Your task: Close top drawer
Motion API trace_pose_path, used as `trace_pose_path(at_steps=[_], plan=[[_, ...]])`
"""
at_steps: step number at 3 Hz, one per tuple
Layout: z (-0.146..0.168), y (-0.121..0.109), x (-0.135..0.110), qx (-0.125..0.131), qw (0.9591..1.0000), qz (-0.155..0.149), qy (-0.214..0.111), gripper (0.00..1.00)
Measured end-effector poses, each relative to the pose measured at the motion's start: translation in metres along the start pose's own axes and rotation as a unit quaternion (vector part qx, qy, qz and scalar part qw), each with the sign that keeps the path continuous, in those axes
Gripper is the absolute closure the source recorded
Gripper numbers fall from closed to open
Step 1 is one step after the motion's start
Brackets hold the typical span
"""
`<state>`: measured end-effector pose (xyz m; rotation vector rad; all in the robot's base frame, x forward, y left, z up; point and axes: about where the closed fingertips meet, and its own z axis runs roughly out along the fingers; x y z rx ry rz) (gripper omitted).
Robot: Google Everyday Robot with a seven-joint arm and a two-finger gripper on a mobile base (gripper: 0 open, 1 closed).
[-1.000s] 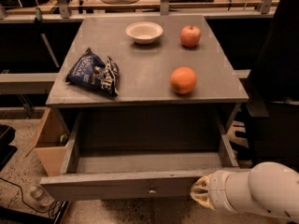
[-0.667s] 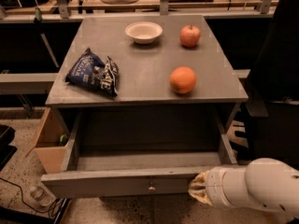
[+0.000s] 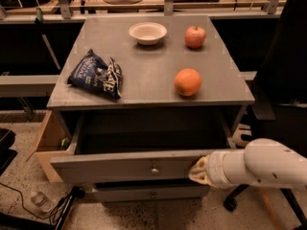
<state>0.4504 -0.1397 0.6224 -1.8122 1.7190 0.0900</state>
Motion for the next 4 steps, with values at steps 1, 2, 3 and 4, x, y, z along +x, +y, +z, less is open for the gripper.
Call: trace_pose_path(at_steps=[1, 2, 3, 4], plan=[[0.001, 0.0, 0.0, 0.0, 1.0, 0.0, -0.002, 1.0], [0.016, -0.033, 0.006, -0.001, 0.9999, -0.007, -0.011, 1.0], [0.029, -0.059, 0.009, -0.004, 0.9997, -0.015, -0.018, 1.0], [0.043, -0.085, 0.011, -0.006, 0.9995, -0.02, -0.025, 1.0]])
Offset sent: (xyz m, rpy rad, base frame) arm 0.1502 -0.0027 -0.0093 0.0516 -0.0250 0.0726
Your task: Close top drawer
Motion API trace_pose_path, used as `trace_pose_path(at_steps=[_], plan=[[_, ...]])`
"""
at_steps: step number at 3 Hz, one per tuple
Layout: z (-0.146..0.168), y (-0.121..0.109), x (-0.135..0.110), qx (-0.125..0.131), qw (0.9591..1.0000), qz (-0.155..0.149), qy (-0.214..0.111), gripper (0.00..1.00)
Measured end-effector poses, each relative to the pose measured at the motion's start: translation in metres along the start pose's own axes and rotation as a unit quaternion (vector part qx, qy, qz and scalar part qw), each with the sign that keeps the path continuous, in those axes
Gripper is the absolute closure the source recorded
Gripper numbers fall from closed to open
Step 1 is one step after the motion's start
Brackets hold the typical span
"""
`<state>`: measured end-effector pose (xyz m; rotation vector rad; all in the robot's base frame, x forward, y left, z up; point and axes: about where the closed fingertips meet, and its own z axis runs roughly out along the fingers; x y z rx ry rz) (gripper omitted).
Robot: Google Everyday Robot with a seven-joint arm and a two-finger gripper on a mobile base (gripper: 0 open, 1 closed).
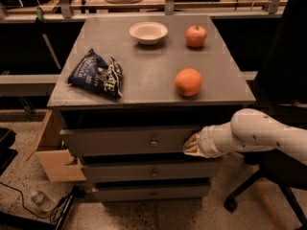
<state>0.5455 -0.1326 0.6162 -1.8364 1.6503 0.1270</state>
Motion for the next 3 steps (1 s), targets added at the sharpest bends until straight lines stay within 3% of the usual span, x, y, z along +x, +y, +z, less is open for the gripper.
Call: trace_pose_path(at_steps=[2, 3], plan=[[0.007, -0.005, 0.0, 0.0, 0.9999, -0.001, -0.011, 1.0], [-0.008, -0.001, -0.001, -0.017, 0.9997, 0.0, -0.016, 1.0]])
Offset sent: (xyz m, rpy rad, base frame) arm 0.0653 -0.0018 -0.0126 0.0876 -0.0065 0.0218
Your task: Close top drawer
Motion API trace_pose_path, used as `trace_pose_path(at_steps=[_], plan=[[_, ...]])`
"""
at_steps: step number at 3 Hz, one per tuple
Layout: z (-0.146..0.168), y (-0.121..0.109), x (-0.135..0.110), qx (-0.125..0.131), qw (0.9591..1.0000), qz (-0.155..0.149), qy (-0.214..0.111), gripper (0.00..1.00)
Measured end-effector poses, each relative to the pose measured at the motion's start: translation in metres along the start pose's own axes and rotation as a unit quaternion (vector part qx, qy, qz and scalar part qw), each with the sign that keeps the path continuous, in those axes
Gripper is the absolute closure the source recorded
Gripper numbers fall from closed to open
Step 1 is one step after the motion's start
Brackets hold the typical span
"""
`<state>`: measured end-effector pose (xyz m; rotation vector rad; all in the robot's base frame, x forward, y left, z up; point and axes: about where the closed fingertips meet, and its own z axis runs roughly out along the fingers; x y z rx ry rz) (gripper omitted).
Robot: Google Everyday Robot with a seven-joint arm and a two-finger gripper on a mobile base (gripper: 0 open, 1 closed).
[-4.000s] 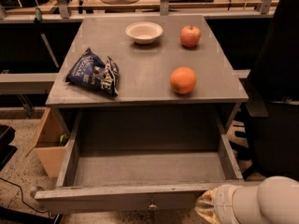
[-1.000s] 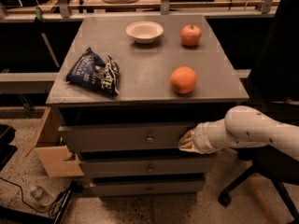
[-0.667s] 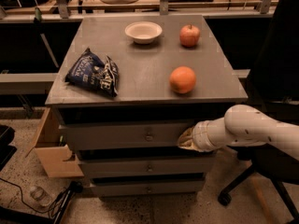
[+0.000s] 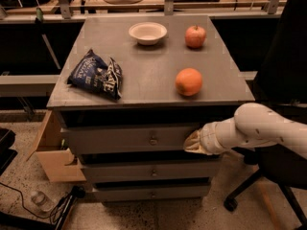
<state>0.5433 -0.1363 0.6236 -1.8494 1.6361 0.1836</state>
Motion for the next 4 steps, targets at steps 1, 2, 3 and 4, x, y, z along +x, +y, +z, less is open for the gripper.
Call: trace_pose_path(at_steps=[1, 2, 3, 4], plan=[[-0.054, 0.006, 0.005, -0.018, 0.9997, 0.012, -0.007, 1.0], [-0.125, 0.022, 0.01, -0.026, 0.9988, 0.036, -0.021, 1.0], [-0.186, 0.03, 0.017, 0.021, 0.9954, 0.087, -0.032, 1.0], [-0.239, 0.002, 0.021, 0.123, 0.9813, 0.144, -0.036, 1.0]])
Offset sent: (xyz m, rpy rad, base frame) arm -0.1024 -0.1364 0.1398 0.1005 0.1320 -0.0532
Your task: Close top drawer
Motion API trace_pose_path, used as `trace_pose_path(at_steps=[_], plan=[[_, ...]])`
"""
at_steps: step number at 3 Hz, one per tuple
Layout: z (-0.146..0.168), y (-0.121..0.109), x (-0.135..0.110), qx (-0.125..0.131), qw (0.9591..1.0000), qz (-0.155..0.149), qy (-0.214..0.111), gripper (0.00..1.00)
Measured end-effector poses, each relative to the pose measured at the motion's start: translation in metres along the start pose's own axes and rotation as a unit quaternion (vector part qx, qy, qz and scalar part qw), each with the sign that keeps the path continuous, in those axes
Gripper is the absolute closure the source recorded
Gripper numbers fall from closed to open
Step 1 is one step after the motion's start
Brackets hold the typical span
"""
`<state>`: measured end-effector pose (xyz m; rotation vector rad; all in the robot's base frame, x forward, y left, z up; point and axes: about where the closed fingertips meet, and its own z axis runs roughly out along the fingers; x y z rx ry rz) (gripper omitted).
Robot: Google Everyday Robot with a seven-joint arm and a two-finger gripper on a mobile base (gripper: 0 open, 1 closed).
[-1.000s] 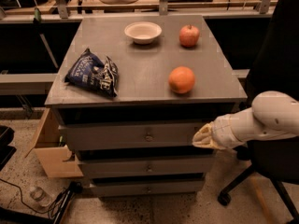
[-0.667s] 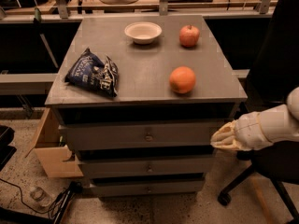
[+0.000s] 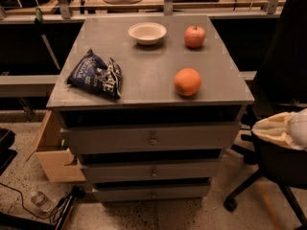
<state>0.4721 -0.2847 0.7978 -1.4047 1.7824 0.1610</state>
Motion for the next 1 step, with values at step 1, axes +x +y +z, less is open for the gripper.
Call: trace_pose_path(at_steps=[1], plan=[[-0.0342, -0.0477, -0.0273, 0.104, 0.9938, 0.035, 0.011, 1.0]])
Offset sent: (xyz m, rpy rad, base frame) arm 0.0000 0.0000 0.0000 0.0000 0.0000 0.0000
